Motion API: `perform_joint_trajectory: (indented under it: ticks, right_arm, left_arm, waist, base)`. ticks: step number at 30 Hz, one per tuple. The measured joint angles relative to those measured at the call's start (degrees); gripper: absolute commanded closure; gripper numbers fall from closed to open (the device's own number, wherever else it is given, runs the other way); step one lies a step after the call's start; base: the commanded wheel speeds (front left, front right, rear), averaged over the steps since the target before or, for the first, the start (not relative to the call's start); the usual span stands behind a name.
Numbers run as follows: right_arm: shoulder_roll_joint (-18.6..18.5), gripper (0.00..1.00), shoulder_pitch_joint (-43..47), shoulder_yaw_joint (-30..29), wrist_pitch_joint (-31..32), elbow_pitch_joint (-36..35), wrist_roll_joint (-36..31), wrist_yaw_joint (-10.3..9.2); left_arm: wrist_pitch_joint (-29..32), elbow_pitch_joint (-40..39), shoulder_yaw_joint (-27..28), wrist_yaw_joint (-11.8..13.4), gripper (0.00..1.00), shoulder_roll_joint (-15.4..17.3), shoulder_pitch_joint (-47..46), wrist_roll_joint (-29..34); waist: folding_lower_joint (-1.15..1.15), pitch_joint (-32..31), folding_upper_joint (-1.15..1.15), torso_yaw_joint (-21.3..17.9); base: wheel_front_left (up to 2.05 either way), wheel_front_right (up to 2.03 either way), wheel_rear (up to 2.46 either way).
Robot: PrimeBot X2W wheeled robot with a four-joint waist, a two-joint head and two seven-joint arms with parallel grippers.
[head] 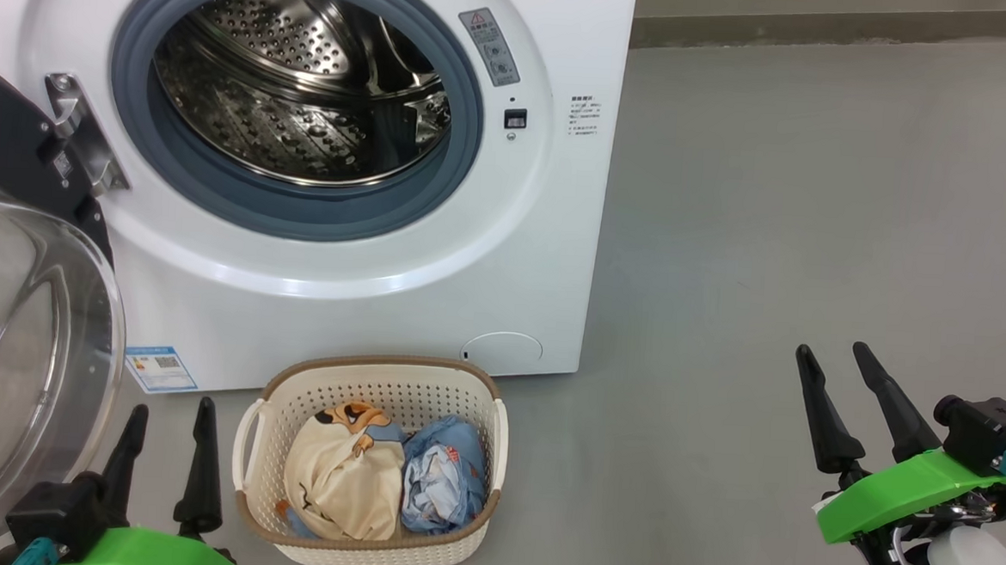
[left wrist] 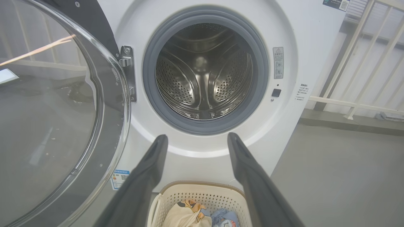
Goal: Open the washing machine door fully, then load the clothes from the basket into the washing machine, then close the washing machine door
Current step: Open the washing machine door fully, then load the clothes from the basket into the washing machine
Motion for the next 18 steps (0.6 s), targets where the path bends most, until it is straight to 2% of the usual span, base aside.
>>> perform_joint_trajectory:
  ticks: [13,18]
  right_arm:
    - [-0.01,0.0,0.0,0.6,0.0,0.01,0.0,0.0]
    - [-0.03,0.0,0.0,0.64,0.0,0.0,0.0,0.0]
  left_arm:
    - [-0.01,0.02,-0.3,0.57,0.0,0.04,0.0,0.01]
    - [-0.01,0.01,-0.48,0.56,0.0,0.23,0.0,0.02]
  waist:
    - [0.0,-0.12,0.0,-0.07]
    - [0.0,0.05,0.0,0.04]
  base:
    - [0.0,0.0,0.0]
    - [0.42,-0.42,0.0]
